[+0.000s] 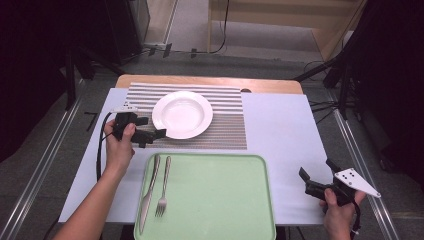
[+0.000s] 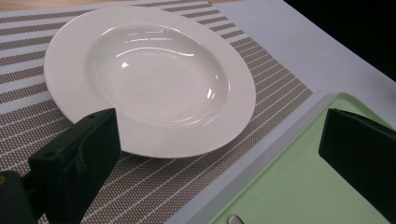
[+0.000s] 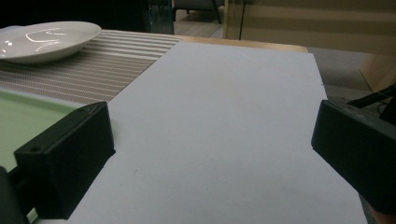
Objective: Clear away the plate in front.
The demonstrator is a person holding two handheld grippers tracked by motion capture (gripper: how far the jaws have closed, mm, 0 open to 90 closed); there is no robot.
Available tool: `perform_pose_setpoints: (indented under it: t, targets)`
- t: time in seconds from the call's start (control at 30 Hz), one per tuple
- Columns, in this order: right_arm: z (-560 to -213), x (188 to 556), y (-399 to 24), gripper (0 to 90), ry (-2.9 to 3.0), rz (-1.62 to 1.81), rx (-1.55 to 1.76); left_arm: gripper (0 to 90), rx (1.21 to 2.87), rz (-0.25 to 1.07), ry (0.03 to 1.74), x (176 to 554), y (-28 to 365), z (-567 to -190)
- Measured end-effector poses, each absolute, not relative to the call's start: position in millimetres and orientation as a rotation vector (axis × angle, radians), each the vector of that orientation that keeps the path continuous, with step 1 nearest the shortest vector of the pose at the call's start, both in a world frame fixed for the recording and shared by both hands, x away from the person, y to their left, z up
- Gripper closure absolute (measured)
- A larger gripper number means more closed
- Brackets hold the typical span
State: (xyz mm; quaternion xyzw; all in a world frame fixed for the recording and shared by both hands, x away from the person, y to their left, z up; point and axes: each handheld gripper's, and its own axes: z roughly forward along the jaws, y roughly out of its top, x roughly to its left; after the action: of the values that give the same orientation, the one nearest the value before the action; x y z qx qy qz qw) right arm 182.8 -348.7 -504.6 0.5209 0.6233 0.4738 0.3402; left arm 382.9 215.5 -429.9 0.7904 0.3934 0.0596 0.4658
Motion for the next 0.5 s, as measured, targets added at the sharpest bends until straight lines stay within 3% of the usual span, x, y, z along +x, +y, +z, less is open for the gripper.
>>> perform_pose_setpoints:
  t: [0.5]
  targets:
    - [-504.4,182.5,-347.6,0.0,1.628,1.24,1.343,0.0,1.935,0.143,0.993,407.3,213.5,-433.3]
